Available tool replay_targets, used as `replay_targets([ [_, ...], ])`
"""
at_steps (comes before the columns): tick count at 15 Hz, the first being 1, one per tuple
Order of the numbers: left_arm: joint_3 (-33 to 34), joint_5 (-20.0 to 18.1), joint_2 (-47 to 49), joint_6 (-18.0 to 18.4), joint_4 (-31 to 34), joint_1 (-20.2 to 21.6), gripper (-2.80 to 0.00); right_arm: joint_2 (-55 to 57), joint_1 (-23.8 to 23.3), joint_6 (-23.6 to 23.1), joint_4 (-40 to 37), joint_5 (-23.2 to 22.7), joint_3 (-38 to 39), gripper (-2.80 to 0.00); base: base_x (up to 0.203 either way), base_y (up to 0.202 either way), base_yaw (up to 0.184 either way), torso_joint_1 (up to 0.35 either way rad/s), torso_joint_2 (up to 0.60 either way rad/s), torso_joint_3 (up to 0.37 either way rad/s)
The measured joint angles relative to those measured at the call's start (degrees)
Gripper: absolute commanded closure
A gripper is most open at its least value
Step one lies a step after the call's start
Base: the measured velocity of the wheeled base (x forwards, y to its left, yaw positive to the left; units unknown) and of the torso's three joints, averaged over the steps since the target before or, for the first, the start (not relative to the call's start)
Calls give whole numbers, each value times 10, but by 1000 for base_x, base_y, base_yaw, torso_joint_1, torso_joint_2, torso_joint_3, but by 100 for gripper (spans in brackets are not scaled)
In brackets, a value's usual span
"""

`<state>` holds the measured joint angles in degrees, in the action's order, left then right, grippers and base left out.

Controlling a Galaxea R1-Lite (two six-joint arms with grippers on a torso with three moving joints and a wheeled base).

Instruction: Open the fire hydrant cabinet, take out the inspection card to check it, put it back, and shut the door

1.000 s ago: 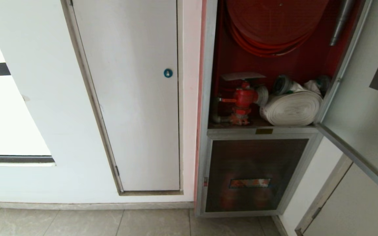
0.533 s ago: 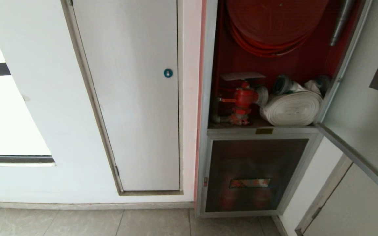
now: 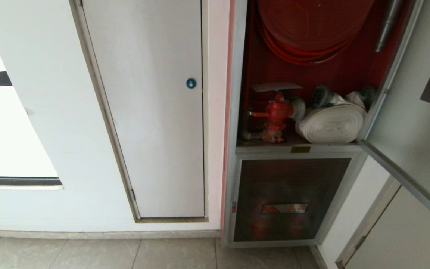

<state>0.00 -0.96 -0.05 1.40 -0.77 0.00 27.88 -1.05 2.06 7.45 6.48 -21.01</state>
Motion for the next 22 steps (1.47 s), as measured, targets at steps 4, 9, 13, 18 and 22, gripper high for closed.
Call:
replay_targets([
  [4,0,0,0,0,0,0,0,95,0,5,106,138,-22,0,0,0,0,0,0,0],
  [9,0,0,0,0,0,0,0,157,-10,6,157,290,-40,0,0,0,0,0,0,0],
  [13,0,0,0,0,0,0,0,243,-77,5,276,312,-42,0,0,0,0,0,0,0],
  [18,0,0,0,0,0,0,0,317,-164,9,389,312,-40,0,0,0,0,0,0,0],
  [22,0,0,0,0,0,0,0,352,-245,43,476,303,-57,0,0,0,0,0,0,0],
])
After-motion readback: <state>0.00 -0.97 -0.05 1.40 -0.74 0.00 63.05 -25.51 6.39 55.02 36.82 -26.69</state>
